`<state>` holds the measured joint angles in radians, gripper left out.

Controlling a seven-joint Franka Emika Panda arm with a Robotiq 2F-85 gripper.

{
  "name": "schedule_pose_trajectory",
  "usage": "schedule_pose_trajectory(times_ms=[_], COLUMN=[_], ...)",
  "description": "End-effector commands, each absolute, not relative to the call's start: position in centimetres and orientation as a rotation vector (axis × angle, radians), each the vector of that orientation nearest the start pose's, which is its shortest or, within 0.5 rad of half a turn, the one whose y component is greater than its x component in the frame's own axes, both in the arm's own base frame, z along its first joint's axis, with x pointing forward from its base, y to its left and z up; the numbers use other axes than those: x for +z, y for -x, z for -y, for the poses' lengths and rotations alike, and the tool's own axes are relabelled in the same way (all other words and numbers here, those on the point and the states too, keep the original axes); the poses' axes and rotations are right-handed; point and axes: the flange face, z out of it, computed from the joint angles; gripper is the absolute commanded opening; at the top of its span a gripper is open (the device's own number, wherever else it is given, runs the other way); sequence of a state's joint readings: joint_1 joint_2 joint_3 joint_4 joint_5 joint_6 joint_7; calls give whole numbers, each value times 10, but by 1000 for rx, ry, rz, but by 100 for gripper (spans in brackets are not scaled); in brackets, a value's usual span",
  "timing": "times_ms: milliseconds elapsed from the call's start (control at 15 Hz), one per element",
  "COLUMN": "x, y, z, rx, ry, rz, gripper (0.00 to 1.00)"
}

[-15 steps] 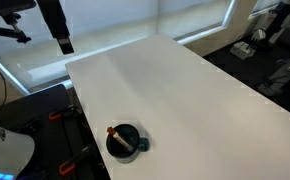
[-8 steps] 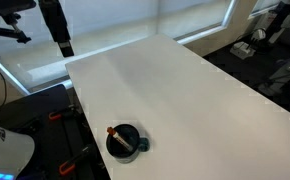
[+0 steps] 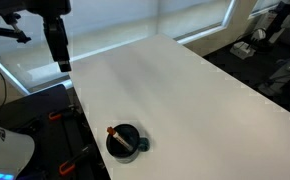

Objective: Remove the marker from the mug and put it on the table

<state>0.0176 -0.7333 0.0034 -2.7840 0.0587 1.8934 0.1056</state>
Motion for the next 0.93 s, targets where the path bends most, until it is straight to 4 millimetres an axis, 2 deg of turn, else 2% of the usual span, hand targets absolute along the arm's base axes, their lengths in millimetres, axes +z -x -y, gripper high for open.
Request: schedule_pose_trajectory(times_ms=[0, 267, 867], x=[399, 395, 378], y=[-299, -301, -303], z=[-9, -7, 29], rx=[255, 271, 340], ry=[3082, 3078, 3013], rz=[-173, -181, -303], gripper=[100, 100, 100])
